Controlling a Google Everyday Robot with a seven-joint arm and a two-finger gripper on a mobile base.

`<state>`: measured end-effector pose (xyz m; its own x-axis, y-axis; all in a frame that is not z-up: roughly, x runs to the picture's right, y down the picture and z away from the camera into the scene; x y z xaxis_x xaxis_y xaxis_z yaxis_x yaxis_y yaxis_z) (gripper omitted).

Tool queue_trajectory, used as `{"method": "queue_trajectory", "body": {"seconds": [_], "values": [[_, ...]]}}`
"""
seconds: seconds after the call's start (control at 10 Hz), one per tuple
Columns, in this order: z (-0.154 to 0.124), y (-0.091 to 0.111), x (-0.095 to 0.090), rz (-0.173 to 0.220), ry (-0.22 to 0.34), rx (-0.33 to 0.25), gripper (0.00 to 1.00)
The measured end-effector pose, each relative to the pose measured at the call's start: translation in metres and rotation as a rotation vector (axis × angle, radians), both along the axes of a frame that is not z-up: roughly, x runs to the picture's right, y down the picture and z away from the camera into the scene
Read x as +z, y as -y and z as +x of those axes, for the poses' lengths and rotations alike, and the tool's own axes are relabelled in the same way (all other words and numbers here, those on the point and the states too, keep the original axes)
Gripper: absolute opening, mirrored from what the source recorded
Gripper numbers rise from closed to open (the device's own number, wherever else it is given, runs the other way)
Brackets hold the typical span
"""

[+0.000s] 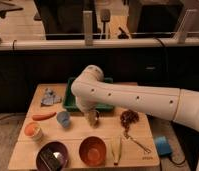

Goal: Wipe red bowl with towel

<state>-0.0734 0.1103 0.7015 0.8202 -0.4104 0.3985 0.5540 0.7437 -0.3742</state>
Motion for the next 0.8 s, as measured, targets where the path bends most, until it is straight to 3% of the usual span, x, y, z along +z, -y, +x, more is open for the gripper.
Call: {"method": "queue_trajectory", "body": {"seconds": [0.8], "values": [[-0.025, 0.004, 0.018, 0.007, 0.037, 0.004, 0.80]]}}
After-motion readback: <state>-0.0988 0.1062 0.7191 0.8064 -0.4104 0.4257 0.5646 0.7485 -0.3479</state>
